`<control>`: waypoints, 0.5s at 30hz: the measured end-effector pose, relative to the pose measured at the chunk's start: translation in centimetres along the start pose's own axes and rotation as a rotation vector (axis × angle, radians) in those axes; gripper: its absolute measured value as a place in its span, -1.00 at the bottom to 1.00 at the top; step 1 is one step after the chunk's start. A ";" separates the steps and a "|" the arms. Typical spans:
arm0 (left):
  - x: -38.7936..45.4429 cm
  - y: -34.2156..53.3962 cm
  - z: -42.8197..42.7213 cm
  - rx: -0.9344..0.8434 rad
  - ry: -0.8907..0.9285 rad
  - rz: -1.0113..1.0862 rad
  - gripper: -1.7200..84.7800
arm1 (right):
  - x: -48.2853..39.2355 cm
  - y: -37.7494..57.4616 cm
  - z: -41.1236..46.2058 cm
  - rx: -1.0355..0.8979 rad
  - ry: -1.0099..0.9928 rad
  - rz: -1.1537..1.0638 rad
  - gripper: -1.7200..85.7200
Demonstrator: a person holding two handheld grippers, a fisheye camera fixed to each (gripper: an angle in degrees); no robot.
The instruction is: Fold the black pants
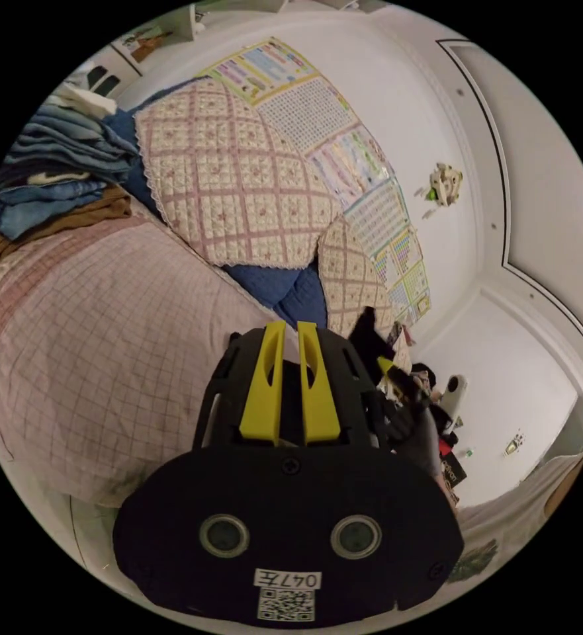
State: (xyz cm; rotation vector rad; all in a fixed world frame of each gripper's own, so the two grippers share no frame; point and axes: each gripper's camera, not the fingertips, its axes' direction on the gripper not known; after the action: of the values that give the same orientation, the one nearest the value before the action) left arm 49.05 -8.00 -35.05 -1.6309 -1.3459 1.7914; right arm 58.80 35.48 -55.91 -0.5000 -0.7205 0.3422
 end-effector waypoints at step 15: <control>-12.0 -5.9 8.0 -0.451 0.094 -0.215 -0.71 | -15.4 14.5 25.5 -0.282 -0.112 -0.197 -0.78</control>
State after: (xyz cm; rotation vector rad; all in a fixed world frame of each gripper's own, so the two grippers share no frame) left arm 43.06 -17.79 -24.52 -1.6764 -1.8984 1.3354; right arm 28.32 48.39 -55.71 -0.6741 -0.9252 0.0831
